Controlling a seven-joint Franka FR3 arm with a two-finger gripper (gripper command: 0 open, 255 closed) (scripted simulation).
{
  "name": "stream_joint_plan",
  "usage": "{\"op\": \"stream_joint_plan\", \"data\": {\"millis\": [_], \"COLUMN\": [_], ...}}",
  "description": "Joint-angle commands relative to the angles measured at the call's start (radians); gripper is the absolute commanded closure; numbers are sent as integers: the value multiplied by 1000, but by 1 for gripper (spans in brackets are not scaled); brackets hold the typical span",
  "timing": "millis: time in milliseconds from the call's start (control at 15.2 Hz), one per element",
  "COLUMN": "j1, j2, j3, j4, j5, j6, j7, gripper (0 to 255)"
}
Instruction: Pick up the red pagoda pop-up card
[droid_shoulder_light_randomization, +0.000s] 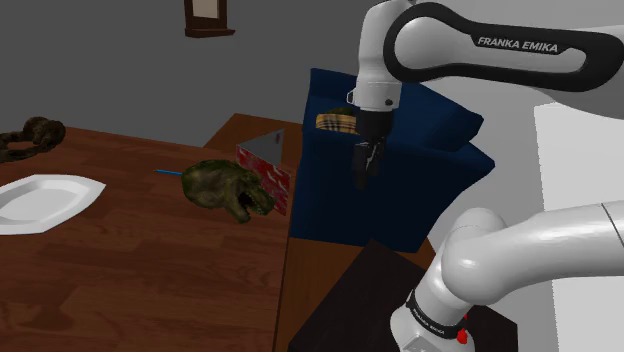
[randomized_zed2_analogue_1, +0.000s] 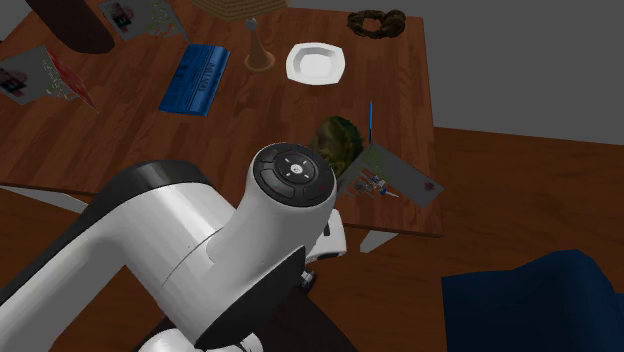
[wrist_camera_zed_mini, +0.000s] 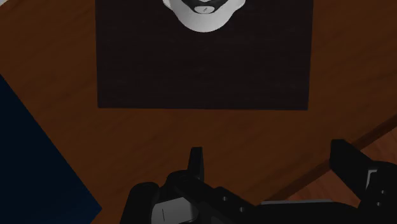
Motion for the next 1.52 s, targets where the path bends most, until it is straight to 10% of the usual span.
{"op": "stream_joint_plan", "data": {"millis": [0,1452], "j1": [0,-41], "j2": [0,799], "j3": [0,135], "j4": [0,586], "j5": [0,-98], "j6": [0,340], "j7": [0,293], "gripper": [0,0]}}
